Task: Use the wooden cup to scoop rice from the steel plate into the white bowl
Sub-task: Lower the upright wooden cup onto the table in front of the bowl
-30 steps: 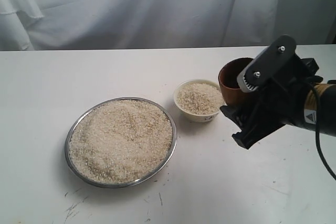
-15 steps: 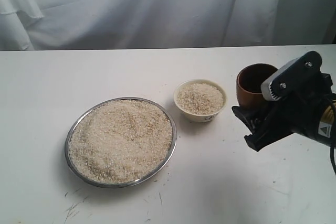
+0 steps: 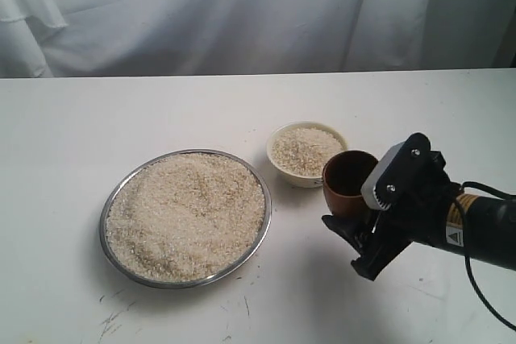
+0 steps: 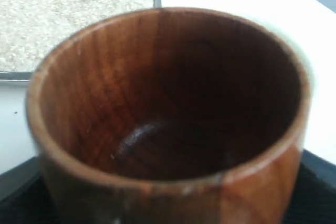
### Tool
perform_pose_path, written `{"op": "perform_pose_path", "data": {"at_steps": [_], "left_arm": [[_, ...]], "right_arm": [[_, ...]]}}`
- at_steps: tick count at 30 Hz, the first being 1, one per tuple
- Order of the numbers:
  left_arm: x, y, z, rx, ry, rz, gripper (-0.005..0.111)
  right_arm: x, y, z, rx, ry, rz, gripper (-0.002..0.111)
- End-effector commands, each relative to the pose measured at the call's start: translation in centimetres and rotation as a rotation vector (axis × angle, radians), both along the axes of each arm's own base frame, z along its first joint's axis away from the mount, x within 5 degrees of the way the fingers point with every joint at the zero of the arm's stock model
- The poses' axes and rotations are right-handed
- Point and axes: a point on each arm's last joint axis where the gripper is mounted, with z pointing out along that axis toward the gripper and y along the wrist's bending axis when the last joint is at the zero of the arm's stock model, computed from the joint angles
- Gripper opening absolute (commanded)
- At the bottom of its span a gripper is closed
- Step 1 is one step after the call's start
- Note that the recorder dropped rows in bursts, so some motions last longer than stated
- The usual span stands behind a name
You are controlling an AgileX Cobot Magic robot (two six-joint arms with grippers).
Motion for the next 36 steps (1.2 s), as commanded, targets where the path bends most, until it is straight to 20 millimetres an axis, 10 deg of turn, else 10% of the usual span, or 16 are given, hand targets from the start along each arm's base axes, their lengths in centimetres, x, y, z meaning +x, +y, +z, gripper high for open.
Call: {"op": "perform_pose_path", "data": {"at_steps": [1, 36], "left_arm": [[0.0, 0.0, -0.1, -0.004, -0.007, -0.001, 0.000], [0.0, 0.0, -0.1, -0.004, -0.007, -0.001, 0.000]], "right_arm": [[-0.2, 0.4, -0.7, 0.061, 0.001, 0.094, 0.000], [1.8, 1.0, -3.6, 0.062, 0.080, 0.301, 0.000]]}}
